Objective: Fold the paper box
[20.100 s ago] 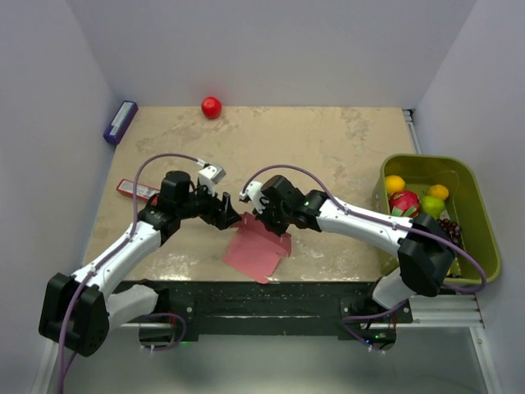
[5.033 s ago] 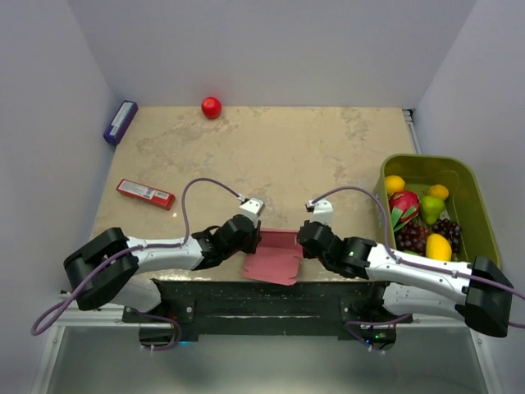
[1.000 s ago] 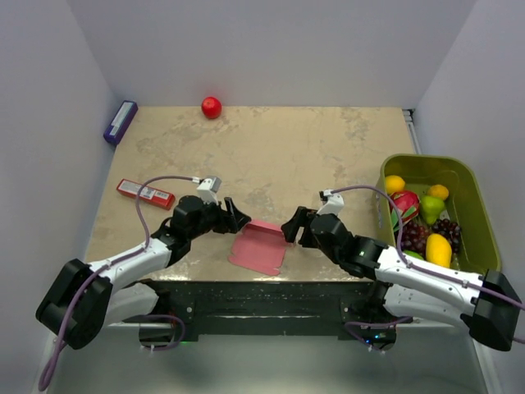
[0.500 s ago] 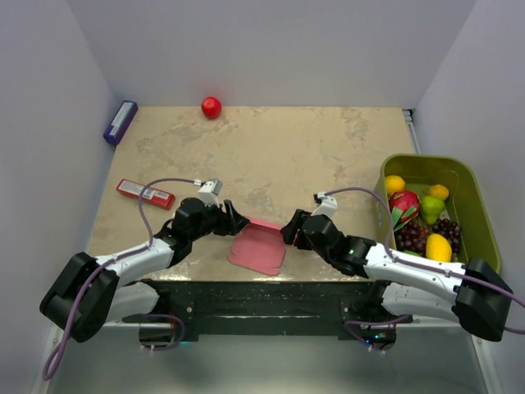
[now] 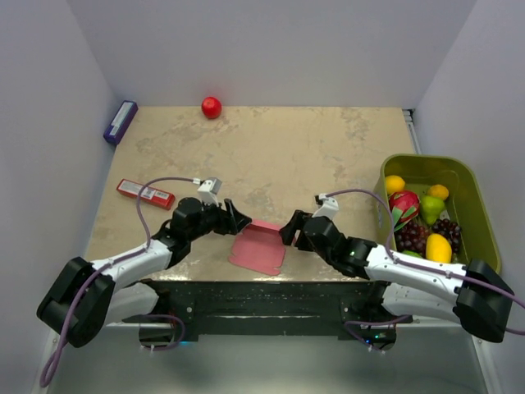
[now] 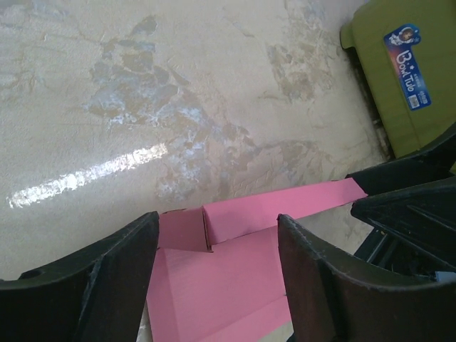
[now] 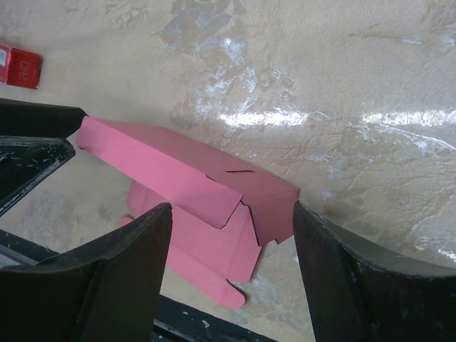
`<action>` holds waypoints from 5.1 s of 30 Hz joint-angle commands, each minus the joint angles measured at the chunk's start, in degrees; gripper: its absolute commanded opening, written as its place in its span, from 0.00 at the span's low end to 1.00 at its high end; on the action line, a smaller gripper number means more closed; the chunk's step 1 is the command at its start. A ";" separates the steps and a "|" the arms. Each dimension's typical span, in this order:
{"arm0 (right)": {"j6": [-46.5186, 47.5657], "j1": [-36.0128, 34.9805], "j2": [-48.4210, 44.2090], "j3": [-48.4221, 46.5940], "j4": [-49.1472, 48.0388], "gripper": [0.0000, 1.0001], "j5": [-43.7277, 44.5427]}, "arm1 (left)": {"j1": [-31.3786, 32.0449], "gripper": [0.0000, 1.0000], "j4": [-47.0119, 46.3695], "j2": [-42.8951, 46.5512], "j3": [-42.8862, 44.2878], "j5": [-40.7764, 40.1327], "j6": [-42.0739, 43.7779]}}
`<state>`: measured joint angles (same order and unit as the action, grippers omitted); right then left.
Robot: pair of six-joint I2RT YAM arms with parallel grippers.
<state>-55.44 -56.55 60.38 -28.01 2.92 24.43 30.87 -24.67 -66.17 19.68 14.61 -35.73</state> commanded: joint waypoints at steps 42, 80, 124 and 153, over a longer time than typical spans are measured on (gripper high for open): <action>-0.46 1.45 0.27 -4.42 -2.12 0.69 -0.34 | -0.20 0.53 -4.87 -4.93 -0.70 -0.11 4.00; -1.87 2.24 8.00 1.56 -6.52 0.41 0.62 | -0.20 0.55 -6.46 -5.64 -2.81 -0.29 4.00; 7.27 2.15 -2.63 -10.30 12.27 0.73 6.08 | 0.50 0.28 -7.60 -5.20 -3.86 -3.27 1.01; 1.03 1.97 0.62 -3.46 3.42 0.73 -9.05 | 2.52 0.27 -5.48 -3.44 -4.48 -6.79 2.50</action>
<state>-54.59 -55.92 62.52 -32.21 9.78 11.46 33.10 -33.28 -69.60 16.95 8.14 -35.33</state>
